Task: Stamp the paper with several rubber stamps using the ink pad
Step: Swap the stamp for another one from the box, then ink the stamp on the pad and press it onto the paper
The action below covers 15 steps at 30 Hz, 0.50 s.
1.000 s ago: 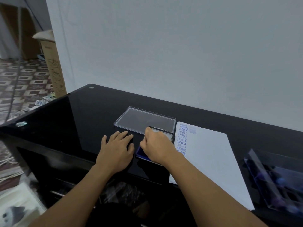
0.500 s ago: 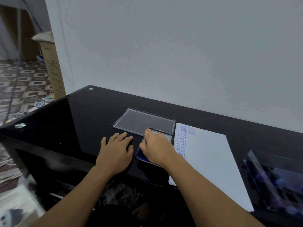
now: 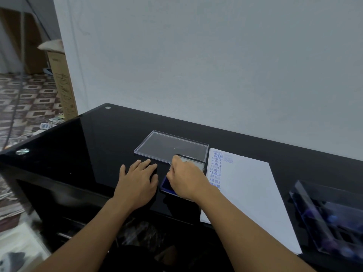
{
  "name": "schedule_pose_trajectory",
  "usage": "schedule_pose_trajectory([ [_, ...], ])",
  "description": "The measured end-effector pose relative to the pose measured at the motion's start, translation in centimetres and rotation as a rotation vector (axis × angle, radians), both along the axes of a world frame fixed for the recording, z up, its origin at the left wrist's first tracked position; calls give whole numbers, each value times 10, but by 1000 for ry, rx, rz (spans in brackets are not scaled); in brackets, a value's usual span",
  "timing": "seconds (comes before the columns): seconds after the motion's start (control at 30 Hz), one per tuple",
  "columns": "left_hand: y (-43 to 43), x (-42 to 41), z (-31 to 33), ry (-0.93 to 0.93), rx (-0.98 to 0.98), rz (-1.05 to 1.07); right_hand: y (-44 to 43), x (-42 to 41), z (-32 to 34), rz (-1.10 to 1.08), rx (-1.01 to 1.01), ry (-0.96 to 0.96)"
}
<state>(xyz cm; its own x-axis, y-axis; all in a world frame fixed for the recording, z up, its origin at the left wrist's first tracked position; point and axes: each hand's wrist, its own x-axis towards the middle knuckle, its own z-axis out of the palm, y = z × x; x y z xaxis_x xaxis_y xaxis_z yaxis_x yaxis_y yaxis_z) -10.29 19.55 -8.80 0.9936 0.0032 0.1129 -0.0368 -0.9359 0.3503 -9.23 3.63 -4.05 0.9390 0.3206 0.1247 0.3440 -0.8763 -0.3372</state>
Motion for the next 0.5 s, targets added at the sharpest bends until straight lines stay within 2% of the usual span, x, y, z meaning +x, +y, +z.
schedule_pose_trajectory([
  [0.23, -3, 0, 12, -37, -100, 25, -33, -3, 28, -70, 286, 19],
  [0.5, -44, -5, 59, -109, -280, -100, -101, 14, 62, -196, 243, -20],
])
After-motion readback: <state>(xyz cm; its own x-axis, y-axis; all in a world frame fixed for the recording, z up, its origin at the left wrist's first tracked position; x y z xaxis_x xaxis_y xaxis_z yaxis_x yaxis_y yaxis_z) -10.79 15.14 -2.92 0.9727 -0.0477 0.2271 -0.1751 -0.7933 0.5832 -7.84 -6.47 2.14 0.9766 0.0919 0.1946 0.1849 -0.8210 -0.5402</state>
